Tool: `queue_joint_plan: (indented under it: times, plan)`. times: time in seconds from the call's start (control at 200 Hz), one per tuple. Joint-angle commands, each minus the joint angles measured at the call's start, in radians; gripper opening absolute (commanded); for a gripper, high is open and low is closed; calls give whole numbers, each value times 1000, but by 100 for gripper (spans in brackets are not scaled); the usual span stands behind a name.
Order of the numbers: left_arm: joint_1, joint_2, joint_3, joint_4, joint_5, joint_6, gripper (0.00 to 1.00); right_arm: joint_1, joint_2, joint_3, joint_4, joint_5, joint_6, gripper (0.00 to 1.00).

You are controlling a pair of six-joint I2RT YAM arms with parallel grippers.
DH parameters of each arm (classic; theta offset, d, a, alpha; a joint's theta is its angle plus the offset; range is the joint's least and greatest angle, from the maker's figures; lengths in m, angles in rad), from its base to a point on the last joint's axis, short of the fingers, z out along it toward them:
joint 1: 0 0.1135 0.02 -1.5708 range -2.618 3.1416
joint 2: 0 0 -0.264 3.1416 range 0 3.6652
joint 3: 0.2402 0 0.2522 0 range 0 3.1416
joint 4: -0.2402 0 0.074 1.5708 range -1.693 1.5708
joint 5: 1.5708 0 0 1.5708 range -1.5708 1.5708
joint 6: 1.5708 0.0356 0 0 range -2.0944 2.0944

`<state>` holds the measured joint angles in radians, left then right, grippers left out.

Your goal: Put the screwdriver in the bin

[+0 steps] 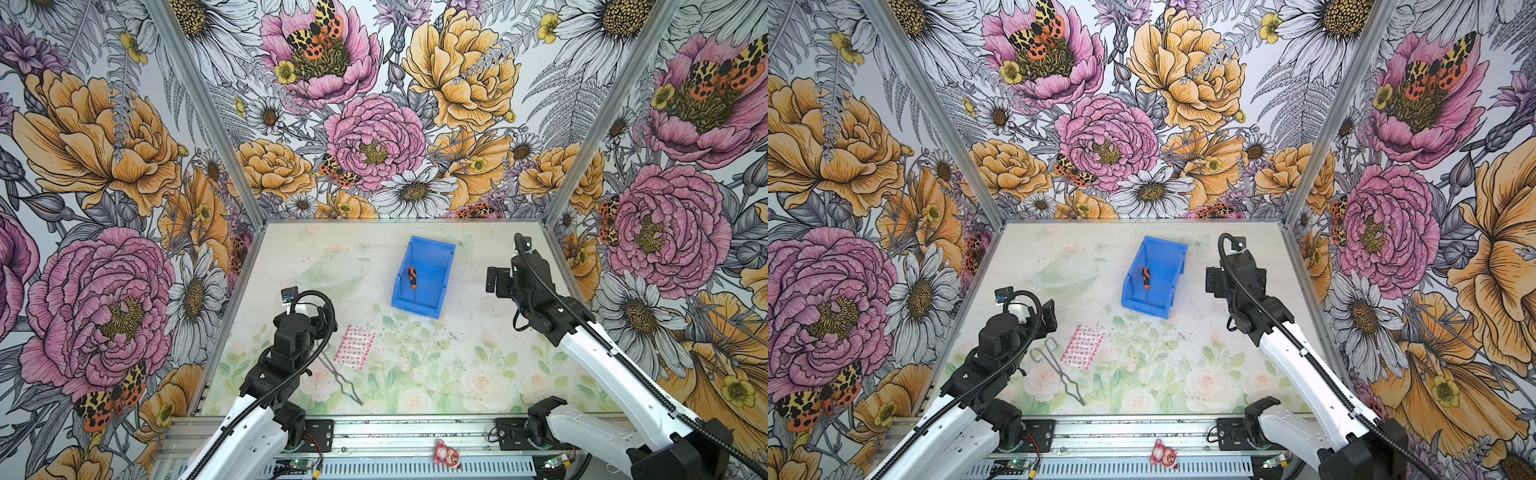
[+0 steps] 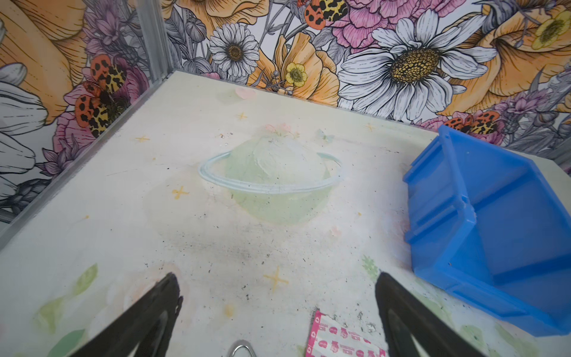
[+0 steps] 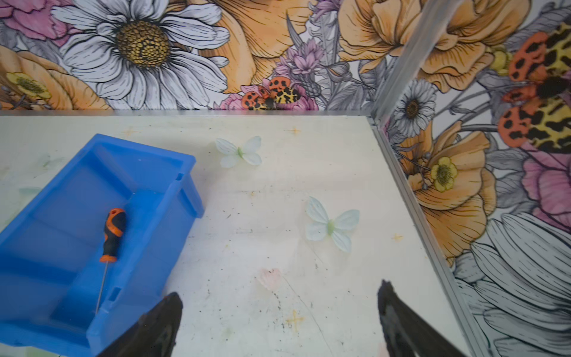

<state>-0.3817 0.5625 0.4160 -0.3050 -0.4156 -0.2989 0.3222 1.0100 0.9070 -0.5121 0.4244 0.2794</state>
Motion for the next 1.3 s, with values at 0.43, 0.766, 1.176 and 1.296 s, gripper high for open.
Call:
queue_joint_plan:
  times: [0.43,0.766,1.176,1.296]
  plan:
    - [275,513,32,576,199,252,99,-324,-159,-498,570,-24,-46,99]
    - [289,811,128,746,259,307,99,-371,52,-594,899,-48,-43,100]
    - [313,867,101,836,252,307,99,-390,178,-609,1107,-123,-60,99]
    - [327,878,114,819,267,299,99,-392,230,-588,1154,-157,-64,99]
